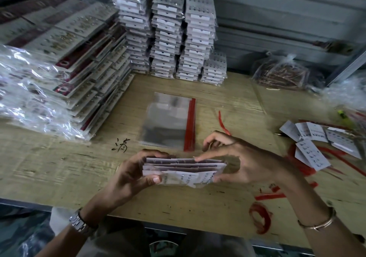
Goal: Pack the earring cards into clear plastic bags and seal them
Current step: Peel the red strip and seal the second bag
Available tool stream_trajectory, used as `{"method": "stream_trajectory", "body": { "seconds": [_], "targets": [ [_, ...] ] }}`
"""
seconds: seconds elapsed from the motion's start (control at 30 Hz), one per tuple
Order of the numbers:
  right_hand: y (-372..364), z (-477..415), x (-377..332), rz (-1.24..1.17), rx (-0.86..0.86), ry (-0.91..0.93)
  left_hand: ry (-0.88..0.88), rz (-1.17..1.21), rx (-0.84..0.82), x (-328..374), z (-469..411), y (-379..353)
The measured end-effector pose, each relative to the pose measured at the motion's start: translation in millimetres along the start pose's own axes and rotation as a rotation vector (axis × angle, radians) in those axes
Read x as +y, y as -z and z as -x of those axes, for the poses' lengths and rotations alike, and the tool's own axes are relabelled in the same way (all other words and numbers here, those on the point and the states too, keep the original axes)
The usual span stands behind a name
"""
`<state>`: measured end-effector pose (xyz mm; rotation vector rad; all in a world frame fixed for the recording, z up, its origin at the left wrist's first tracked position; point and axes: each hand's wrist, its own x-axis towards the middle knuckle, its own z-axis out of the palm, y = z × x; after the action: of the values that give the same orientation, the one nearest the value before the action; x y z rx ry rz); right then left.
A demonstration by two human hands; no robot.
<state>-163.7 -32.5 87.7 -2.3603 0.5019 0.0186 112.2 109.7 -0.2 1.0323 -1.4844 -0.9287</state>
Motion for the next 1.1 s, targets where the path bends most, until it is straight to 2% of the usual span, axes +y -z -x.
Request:
{"method": "stream_trajectory", "body": {
  "seconds": [0.17, 0.37, 0.57, 0.73, 0.93, 1.1],
  "targets": [
    [-1.7, 2.8, 2.1, -0.003, -0.014, -0.023, -0.014, 0.03, -0.008, -0.6, -2.3, 0.3],
    [-1.9, 4.8, 2.1, -0.002, 0.113, 0.019, -0.008, 0.049, -0.009, 1.0, -3.0, 0.0],
    [-1.1, 7.3, 1.1, -0.036, 0.089, 0.009, -0.019, 0.01, 0.009, 6.7, -3.7, -2.1],
    [-0.3, 7.0, -1.0, -0.17, 0.098, 0.094, -0.037, -0.032, 0.022, 4.2, -4.1, -1.4],
    [-0.4, 4.4, -4.3, -0.199, 0.081, 0.101, -0.051, -0.011, 0.009, 2.2, -4.5, -1.2],
    [-0.7, -3.1, -12.6, -0.213, -0.014, 0.092, -0.018, -0.009, 0.018, 4.7, -5.7, -0.7]
  ]
}}
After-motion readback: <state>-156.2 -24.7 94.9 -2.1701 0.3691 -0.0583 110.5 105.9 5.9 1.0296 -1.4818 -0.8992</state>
